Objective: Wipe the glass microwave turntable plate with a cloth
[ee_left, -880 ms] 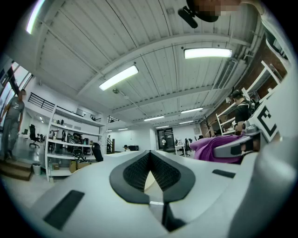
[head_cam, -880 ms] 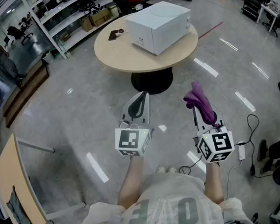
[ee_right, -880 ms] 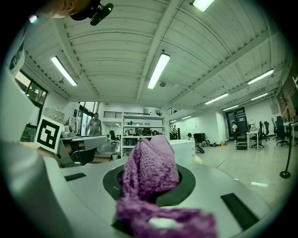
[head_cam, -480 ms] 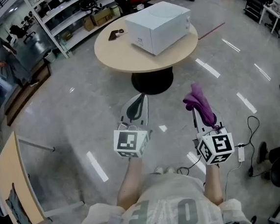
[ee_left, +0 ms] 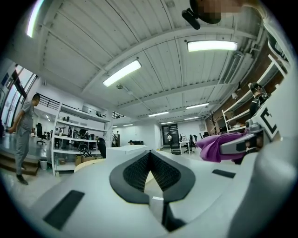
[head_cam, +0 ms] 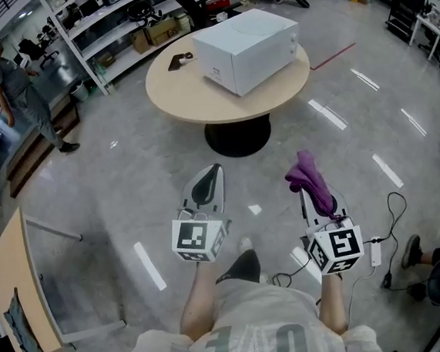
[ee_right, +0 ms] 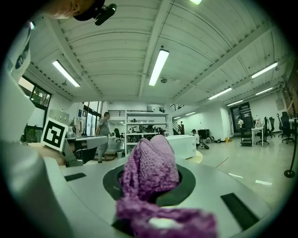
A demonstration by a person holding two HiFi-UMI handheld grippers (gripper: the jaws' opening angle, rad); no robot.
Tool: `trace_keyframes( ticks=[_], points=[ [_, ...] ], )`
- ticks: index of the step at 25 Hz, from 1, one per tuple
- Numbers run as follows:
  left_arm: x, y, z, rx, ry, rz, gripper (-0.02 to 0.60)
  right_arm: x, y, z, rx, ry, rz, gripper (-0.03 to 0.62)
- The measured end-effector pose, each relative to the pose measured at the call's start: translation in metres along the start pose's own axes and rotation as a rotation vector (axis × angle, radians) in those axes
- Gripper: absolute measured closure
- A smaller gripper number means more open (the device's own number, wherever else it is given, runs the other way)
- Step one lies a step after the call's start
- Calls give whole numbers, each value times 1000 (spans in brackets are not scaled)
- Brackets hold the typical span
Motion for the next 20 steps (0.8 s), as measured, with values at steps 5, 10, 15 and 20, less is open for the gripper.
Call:
trace_keyframes(
  ticks=[5,10,15,20],
  points=[
    [-13,33,-5,11,-9,5,580,21,32,6,-3,7,-7,539],
    [-44,87,-23,18,-51,9,580,41,89,16,-17,-9,-18,539],
    [-86,154,-27,47,-52,-6,580,64,164,37,-12,-15,-33,539],
    [-129,209,-29,92,-49,-2,580,76,239,49,-10,-17,-37,539]
  ],
)
Point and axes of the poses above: the fingertips, and each gripper's own axes: y forward along the fingers, x to its right, z out of its top, the point moved 2 cm from there along -y, backward along the fingers, and after that the axes turned 10 degrees about y, right-handed, at the moved point
